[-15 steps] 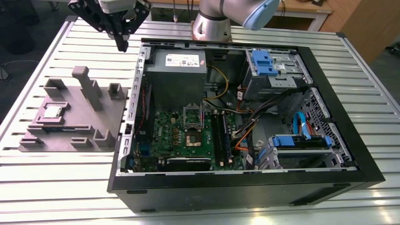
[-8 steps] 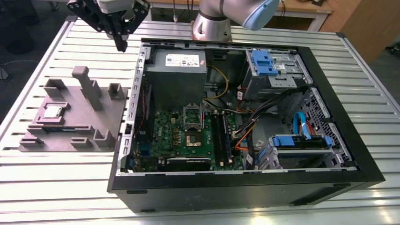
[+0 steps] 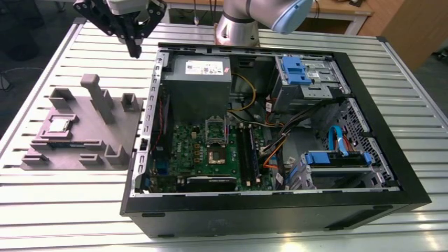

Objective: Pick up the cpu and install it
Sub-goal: 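Reach for the cpu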

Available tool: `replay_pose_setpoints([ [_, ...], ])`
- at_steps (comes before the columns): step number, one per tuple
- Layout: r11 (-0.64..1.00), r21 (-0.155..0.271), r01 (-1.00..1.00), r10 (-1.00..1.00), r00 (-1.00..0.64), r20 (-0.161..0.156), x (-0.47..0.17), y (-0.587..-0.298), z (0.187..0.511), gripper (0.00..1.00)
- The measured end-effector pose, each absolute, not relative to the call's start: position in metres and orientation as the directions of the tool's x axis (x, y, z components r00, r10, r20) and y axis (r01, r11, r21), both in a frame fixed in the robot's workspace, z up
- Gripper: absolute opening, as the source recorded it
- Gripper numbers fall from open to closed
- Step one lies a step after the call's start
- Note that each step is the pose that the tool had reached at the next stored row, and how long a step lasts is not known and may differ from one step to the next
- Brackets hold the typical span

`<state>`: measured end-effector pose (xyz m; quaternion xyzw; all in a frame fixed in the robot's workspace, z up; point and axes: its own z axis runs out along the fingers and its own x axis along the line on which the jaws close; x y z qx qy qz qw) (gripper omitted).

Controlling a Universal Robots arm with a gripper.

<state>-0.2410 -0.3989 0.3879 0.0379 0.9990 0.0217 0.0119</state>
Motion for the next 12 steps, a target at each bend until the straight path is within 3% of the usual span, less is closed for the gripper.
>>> replay_pose_setpoints([
  [12,0.996,0.044,0.075,0.076,-0.997,-0.022,-0.2437,-0.3989,0.3879,0.10],
])
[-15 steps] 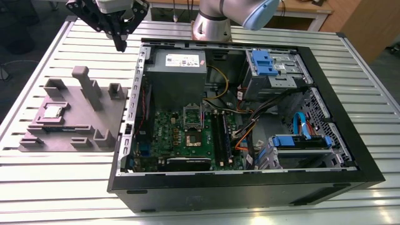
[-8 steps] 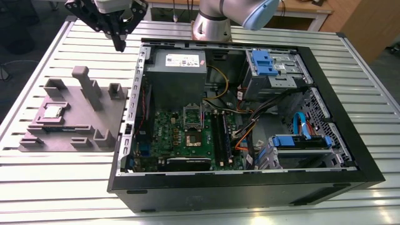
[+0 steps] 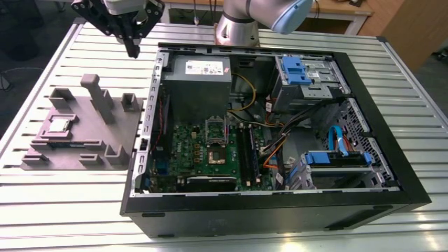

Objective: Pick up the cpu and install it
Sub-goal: 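Reach for the cpu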

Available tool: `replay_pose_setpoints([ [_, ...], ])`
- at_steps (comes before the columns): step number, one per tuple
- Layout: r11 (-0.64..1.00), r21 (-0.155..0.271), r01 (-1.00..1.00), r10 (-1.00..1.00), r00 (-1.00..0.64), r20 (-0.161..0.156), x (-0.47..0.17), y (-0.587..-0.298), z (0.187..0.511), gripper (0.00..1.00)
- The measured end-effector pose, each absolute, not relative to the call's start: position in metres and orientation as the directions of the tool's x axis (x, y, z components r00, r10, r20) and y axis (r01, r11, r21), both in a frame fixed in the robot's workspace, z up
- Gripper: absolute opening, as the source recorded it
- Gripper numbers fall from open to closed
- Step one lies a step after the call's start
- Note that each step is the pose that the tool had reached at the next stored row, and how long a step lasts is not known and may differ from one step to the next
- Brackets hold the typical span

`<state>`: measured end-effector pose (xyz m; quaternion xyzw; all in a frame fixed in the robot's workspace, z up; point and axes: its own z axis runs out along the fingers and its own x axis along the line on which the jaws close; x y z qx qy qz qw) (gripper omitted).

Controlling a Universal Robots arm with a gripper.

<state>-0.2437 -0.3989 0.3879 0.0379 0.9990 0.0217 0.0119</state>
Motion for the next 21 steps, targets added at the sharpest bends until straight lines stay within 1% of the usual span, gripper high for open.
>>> replay_pose_setpoints([
  [21,0.996,0.044,0.075,0.076,-0.997,-0.022,-0.254,-0.399,0.388,0.10],
])
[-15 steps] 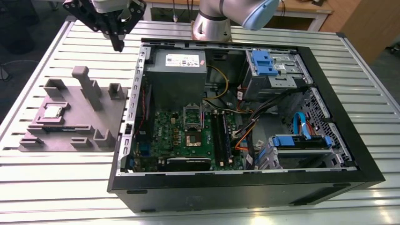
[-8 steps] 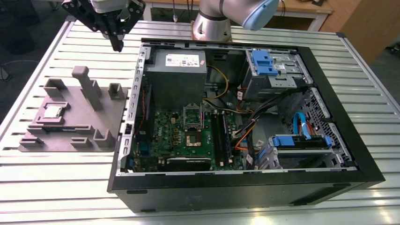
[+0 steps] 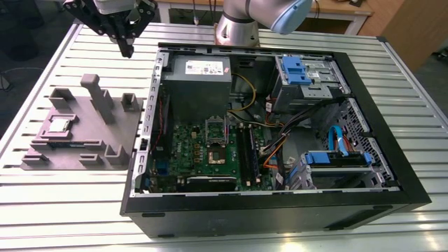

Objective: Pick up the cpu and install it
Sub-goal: 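Reach for the cpu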

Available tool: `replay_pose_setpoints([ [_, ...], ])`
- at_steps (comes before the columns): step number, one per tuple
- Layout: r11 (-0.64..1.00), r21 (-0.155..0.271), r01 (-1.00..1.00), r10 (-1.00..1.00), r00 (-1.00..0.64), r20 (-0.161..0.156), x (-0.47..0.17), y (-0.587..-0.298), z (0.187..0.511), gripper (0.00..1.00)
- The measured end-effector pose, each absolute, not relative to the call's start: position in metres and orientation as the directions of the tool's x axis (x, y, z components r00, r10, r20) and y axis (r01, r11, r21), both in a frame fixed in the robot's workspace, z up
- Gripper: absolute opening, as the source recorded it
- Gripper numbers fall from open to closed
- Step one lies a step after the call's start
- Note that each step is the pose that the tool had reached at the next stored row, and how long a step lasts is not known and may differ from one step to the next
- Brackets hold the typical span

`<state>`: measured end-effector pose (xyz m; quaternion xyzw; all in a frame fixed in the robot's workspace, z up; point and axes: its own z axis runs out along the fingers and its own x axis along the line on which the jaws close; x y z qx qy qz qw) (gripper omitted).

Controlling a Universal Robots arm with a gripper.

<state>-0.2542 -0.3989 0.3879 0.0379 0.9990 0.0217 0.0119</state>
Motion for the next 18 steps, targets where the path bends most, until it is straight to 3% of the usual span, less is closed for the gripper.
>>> replay_pose_setpoints([
  [18,0.996,0.044,0.075,0.076,-0.997,-0.022,-0.265,-0.399,0.388,0.10],
])
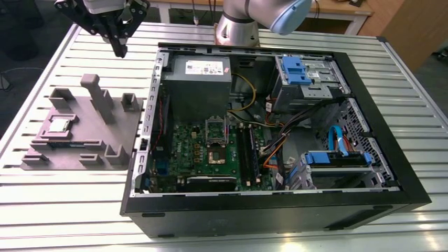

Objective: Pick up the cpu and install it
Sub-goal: 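Reach for the cpu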

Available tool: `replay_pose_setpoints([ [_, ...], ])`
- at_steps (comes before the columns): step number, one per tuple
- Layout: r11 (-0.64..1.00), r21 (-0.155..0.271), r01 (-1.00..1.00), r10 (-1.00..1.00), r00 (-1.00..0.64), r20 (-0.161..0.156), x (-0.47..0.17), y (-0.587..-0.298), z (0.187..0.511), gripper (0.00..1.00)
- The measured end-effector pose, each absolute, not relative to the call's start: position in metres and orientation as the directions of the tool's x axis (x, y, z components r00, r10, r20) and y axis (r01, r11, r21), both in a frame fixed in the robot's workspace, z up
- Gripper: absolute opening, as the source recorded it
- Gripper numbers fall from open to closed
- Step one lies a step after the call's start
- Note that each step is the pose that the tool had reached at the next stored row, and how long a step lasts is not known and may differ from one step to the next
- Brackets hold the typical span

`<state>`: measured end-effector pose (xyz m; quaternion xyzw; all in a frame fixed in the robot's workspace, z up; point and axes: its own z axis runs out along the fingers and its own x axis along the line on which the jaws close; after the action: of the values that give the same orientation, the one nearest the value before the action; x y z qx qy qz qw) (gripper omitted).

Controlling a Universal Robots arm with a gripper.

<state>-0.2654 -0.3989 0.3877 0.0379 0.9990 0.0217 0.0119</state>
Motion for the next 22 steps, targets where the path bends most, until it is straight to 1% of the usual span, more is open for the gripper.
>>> replay_pose_setpoints([
  [22,0.996,0.044,0.075,0.076,-0.997,-0.022,-0.2755,-0.3989,0.3876,0.10],
])
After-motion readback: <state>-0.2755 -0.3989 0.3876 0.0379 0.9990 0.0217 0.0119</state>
